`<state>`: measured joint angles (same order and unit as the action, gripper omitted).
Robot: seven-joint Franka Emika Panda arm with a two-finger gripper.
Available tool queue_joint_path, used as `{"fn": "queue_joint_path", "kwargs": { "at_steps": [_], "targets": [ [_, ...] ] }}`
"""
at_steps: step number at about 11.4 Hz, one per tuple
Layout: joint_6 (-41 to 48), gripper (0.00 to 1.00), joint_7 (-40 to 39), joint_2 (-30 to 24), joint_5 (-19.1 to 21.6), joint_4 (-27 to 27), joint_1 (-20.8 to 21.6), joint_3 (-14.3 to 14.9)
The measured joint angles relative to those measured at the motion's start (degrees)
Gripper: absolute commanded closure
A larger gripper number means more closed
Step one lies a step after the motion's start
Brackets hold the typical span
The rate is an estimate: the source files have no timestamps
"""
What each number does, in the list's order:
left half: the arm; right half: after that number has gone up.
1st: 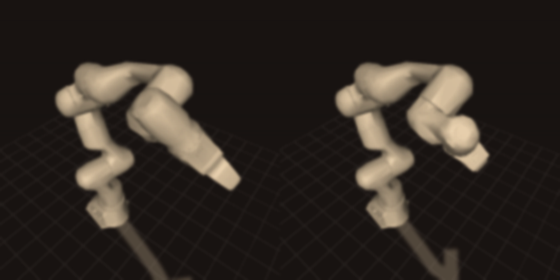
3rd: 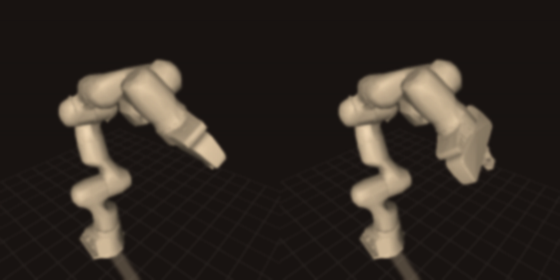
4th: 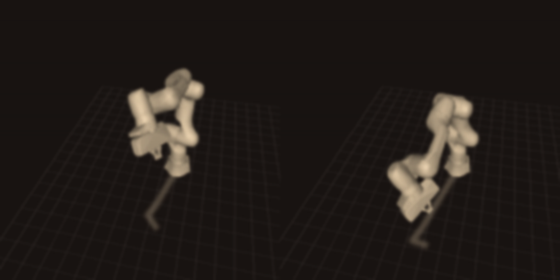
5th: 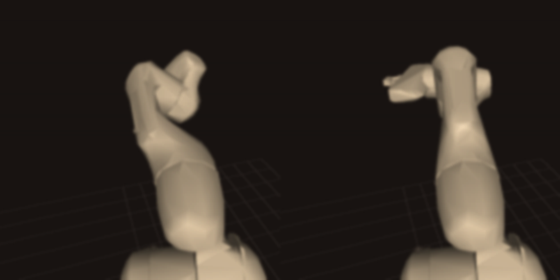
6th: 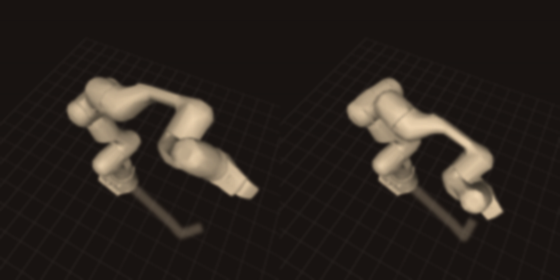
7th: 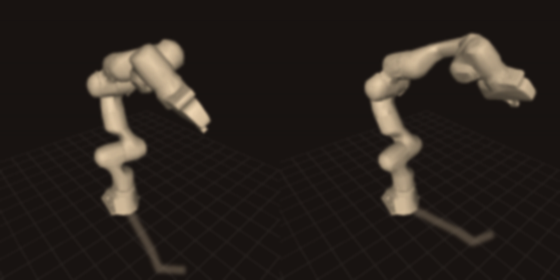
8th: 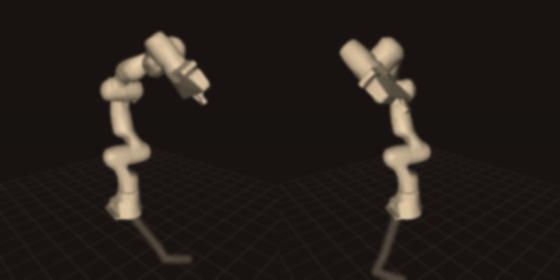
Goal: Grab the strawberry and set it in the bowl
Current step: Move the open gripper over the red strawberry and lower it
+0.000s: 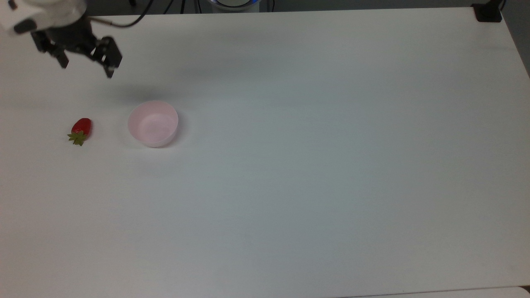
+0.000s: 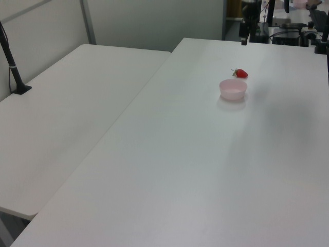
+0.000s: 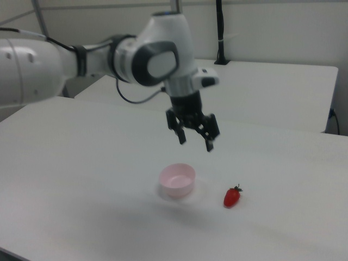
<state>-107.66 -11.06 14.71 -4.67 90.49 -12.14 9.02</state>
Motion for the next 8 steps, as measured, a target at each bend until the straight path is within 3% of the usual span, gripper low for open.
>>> {"fn": "queue_joint_path", "kwargs": {
  "at_steps": [2,5,8],
  "targets": [
    [-5.9,0.05,-0.1,6.3,0.1,-0.2,-2.4,0.0],
    [-12.8,0.14,-0.1,12.3,5.1,-0.3,-5.2,0.0],
    [-18.8,0.25,-0.1,17.0,5.5,-0.4,-5.5,-0.2]
  ]
}}
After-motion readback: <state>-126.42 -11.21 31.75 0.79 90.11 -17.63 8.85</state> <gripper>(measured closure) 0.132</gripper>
